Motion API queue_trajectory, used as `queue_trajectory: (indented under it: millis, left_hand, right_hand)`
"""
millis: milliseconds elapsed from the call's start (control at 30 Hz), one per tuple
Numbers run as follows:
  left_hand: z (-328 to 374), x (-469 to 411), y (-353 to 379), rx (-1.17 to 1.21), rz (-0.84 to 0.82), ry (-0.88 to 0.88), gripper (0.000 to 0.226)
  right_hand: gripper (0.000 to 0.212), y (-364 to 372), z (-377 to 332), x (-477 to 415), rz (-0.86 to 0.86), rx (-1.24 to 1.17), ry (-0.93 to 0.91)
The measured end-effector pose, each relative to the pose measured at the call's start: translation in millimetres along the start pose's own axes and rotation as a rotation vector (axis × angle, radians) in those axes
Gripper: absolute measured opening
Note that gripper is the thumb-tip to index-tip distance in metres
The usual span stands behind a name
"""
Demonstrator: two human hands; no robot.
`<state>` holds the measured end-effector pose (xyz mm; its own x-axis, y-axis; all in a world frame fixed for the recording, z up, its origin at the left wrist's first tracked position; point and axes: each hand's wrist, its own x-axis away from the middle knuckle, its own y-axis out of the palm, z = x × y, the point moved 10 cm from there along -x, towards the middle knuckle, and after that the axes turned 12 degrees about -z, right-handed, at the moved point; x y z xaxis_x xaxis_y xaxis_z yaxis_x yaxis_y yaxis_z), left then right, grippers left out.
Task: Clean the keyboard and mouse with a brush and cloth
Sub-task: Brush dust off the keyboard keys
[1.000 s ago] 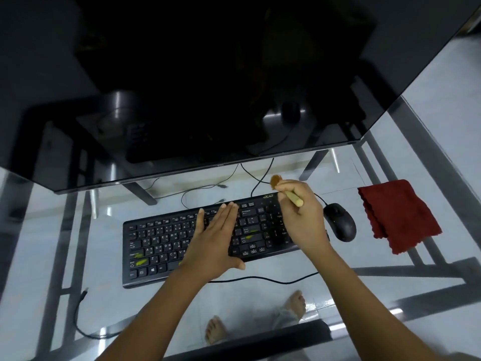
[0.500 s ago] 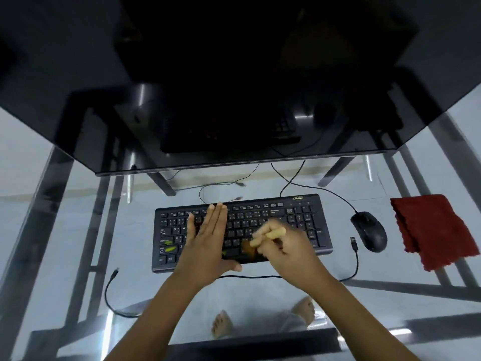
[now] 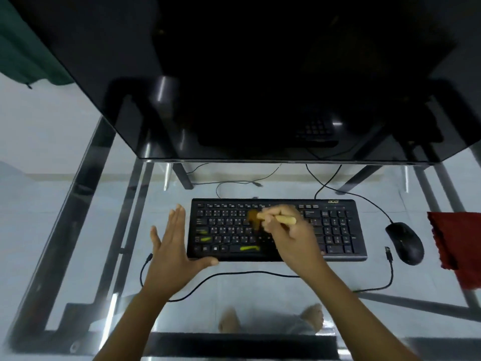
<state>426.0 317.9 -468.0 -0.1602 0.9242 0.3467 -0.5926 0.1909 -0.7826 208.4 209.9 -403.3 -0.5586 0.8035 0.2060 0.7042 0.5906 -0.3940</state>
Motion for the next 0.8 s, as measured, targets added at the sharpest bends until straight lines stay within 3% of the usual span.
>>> queue_trajectory:
  millis: [33,133,267,400,567,633,700,767,800]
  left_hand:
    - [-1.4,0.5,3.7,0.004,-0.014,0.021,0.130]
    - [-4.9,2.2,13.1,-0.026,-0.070,0.092,0.128]
    - [-5.9,2.7,21.5,-0.074,-0.066,0.144,0.126]
    - [-3.7,7.5,19.3,-0.137,0.044,0.175,0.118]
    - [-6.9,5.0,21.4,-0.193,0.034,0.140,0.114]
    - [-9.1,5.5,20.2,-0.189,0.049,0.134,0.106]
    - [-10.3,5.8,18.5,-0.180,0.070,0.134,0.100]
    - [-8.8,6.1,18.2,-0.174,0.080,0.145,0.098]
    - [-7.8,6.2,18.2,-0.171,0.088,0.153,0.097]
  right_hand:
    - [0.016,3.5,-1.6,1.0,0.008,0.023,-0.014]
    - [0.016,56.2,-3.1,5.5,-0.251,0.013,0.047]
    - [0.017,67.2,-19.1,11.3,-0.095,-0.022,-0.022]
    - [0.013,111.6,-2.0,8.9,-0.325,-0.174,0.189]
    - [0.012,22.4,-0.4,-15.5,0.201,-0.206,0.132]
    - [0.014,27.4,-6.2,-28.2,0.108,-0.196,0.132]
    - [0.014,44.1,-14.8,-37.9,-0.030,-0.035,0.147]
    - [0.012,31.4,-30.2,-45.1,0.104,0.094,0.079]
    - [0.011,26.3,-34.9,-48.2,0.161,0.044,0.050]
